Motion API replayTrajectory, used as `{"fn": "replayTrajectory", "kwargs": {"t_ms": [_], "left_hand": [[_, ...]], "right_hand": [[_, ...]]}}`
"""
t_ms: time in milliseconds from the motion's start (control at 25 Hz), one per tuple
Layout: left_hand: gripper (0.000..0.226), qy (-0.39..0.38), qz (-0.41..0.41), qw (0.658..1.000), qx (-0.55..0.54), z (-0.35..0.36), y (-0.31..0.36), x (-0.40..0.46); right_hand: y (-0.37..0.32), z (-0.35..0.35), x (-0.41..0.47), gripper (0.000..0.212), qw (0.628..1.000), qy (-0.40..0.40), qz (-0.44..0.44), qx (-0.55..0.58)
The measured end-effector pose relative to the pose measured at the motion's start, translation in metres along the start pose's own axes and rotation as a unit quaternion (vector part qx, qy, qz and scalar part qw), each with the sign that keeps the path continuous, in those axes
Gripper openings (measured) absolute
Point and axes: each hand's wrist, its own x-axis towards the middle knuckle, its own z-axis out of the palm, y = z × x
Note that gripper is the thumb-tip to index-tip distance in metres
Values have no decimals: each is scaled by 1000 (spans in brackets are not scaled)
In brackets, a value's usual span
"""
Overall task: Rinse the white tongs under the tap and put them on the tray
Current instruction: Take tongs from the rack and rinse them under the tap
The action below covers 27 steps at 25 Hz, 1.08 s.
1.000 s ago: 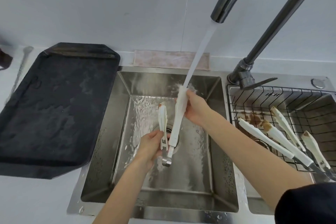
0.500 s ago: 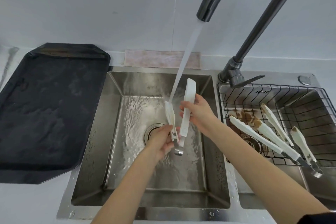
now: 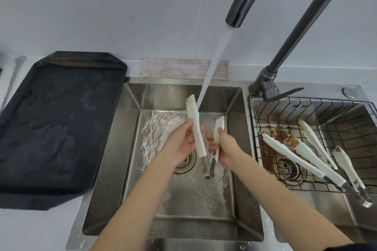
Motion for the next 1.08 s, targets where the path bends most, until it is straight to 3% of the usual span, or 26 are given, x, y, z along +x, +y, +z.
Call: {"fn": "replayTrajectory", "kwargs": {"t_ms": [120, 280, 400, 520, 600, 720, 880, 960, 1080], "left_hand": [[13, -33, 6, 999, 24, 12, 8, 3], [18, -40, -5, 997, 65, 29, 12, 11], [23, -3, -12, 995, 97, 44, 17, 15], [35, 24, 37, 981, 189, 56, 19, 21], [31, 5, 66, 983, 173, 60, 21, 24], [5, -50, 83, 989, 111, 58, 34, 21], [7, -123, 89, 986, 71, 45, 40, 19], [25, -99, 74, 990, 63, 41, 41, 18], [40, 2, 65, 998, 12, 35, 47, 18]], "right_hand": [[6, -4, 1, 32, 998, -14, 57, 10], [12, -6, 11, 40, 997, 4, 65, -43], [10, -6, 13, 35, 996, 7, 55, -64], [4, -2, 5, 33, 997, -2, 42, -70], [2, 0, -1, 36, 996, -17, 32, -77], [0, 0, -7, 39, 990, 19, 11, -137], [-13, 0, -18, 25, 993, 17, -36, -113], [-18, 3, -19, 28, 993, 2, -71, -92], [-25, 12, -23, 26, 984, -16, -140, -110]]}}
